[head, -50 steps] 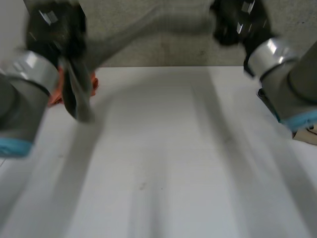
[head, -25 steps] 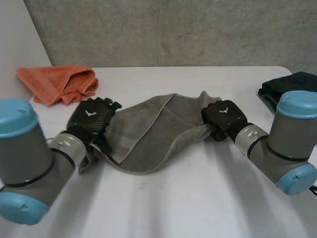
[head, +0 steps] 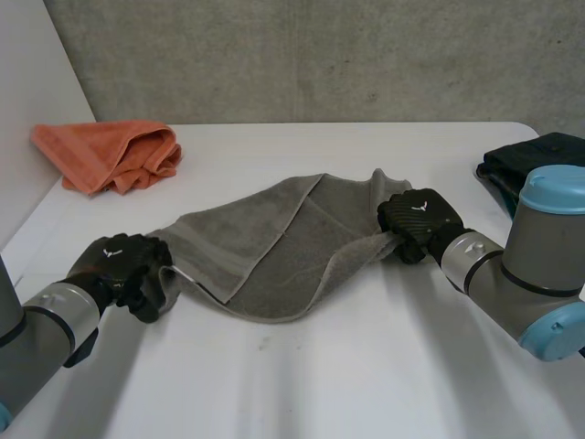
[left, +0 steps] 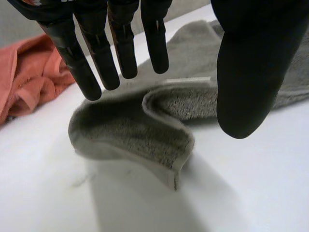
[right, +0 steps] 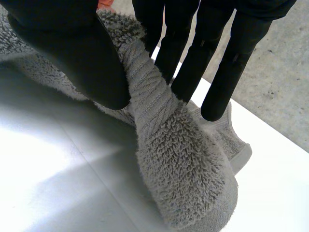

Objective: Fold the laundry.

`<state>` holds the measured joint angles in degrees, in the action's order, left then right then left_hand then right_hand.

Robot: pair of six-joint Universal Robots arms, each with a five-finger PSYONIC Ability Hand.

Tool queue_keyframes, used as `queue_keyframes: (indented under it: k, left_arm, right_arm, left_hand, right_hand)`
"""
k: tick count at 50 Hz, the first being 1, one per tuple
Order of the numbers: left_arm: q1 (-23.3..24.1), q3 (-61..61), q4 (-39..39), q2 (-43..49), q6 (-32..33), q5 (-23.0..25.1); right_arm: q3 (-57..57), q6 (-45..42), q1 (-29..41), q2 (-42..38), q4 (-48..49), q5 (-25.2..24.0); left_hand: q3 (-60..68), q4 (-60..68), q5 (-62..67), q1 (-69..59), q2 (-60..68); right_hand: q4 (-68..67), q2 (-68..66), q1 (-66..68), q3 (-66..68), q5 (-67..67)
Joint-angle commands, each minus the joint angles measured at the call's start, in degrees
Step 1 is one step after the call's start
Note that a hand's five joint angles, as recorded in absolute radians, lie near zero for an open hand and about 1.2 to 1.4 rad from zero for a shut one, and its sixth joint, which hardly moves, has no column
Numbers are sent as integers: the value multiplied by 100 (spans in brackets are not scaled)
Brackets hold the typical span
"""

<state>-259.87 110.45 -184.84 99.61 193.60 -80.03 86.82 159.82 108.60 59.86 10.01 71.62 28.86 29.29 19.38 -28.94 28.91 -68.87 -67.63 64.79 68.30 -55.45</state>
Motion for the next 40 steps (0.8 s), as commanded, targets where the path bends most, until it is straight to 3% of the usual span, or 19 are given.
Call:
queue_keyframes:
  k: [1, 8, 25, 33, 37, 40]
  left_arm:
    - [-151, -261, 54, 524, -15, 13]
    - [-55, -349, -131, 752, -15, -13]
    - [349, -1087, -271, 1623, 187, -443]
    - [358, -1377, -754, 1974, 547, -698]
    - [315, -1474, -913, 2027, 749, -812]
    - [297, -1448, -940, 1835, 758, -944]
  right_arm:
    - [37, -13, -14, 0, 45, -7]
    - [54, -22, -14, 0, 45, -7]
    - [90, -30, -40, 26, 45, -7]
    - [116, -30, -40, 52, 54, -25]
    - [107, -30, -84, 122, 62, -25]
    - [90, -30, -128, 201, 45, -25]
  left_hand:
    - [-96, -139, -148, 104, -101]
    - [-956, -1000, -1008, 964, -961]
    - [-435, -479, -487, 444, -440]
    - [1446, 1402, 1394, -1437, 1441]
    - [5104, 5060, 5052, -5096, 5099]
    - [5114, 5071, 5062, -5106, 5109]
  right_hand:
    - [-1113, -1237, 1521, 1170, -1455]
    - [-1113, -1237, 1521, 1170, -1455]
    - [-1113, -1237, 1521, 1170, -1455]
    - [-1113, -1237, 1521, 1170, -1455]
    - [-1113, -1237, 1521, 1170, -1455]
    - [-1113, -1237, 1521, 1170, -1455]
